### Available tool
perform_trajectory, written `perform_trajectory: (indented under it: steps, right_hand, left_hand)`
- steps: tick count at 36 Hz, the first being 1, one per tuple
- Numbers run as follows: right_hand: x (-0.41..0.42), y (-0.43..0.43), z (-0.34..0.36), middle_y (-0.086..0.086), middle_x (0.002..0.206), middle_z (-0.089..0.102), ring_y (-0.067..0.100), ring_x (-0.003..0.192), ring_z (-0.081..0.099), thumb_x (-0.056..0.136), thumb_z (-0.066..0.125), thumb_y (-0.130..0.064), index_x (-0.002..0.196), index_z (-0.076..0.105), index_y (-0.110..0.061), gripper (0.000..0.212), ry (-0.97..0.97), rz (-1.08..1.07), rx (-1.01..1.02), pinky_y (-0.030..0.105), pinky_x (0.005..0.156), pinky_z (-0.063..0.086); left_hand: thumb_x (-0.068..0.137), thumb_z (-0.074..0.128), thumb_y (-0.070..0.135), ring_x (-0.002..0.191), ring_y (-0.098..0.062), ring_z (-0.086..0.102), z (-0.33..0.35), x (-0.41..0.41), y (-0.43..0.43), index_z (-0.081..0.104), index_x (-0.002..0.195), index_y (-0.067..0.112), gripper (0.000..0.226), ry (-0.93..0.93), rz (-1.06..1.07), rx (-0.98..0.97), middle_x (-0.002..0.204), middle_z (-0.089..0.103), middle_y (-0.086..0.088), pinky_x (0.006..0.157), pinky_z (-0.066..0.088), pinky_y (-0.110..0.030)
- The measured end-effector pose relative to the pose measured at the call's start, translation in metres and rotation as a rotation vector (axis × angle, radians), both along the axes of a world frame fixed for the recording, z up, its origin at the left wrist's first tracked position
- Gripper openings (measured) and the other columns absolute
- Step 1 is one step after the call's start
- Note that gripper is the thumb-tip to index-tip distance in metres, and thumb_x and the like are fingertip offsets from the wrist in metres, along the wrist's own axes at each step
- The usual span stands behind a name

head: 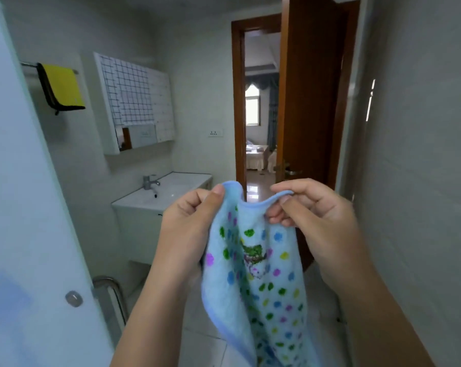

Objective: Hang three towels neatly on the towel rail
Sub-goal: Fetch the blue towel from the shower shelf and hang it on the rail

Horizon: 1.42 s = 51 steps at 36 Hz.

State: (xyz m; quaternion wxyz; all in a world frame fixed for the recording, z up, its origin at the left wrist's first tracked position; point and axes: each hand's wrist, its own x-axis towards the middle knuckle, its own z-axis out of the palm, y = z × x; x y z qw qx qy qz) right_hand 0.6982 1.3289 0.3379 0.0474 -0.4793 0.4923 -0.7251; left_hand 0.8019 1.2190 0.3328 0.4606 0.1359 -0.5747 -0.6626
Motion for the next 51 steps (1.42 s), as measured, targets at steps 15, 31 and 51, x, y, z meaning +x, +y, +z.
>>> perform_trajectory:
  steps: [15, 31, 51]
  right_hand:
    - [-0.121, -0.187, 0.005, -0.004, 0.06, 0.068, 0.001, 0.057, 0.063, 0.084, 0.052, 0.004, 0.085, 0.066, -0.01, 0.02, 0.016, 0.088, 0.025, 0.008, 0.055, 0.046]
    - [-0.2, -0.388, 0.026, -0.01, 0.072, 0.069, -0.001, 0.062, 0.06, 0.079, 0.063, -0.005, 0.071, 0.063, -0.028, 0.025, 0.166, 0.08, 0.006, 0.012, 0.058, 0.049]
    - [-0.256, -0.672, 0.038, -0.01, 0.073, 0.061, 0.002, 0.071, 0.057, 0.076, 0.07, -0.018, 0.071, 0.057, -0.026, 0.016, 0.377, 0.305, -0.09, 0.011, 0.058, 0.043]
  left_hand:
    - [0.061, 0.068, 0.04, 0.049, -0.019, 0.049, 0.0, -0.111, -0.169, 0.064, 0.078, 0.008, 0.037, 0.007, 0.062, 0.044, 0.057, 0.057, -0.011, 0.046, 0.042, -0.024]
    - [0.059, 0.065, 0.043, 0.073, -0.029, 0.049, 0.03, -0.173, -0.348, 0.061, 0.088, 0.005, 0.048, -0.044, 0.183, 0.031, 0.082, 0.056, -0.021, 0.067, 0.042, -0.036]
    - [0.062, 0.059, 0.005, 0.066, -0.024, 0.068, 0.038, -0.204, -0.547, 0.071, 0.089, 0.003, 0.029, -0.113, 0.307, -0.021, 0.08, 0.072, -0.017, 0.059, 0.057, -0.029]
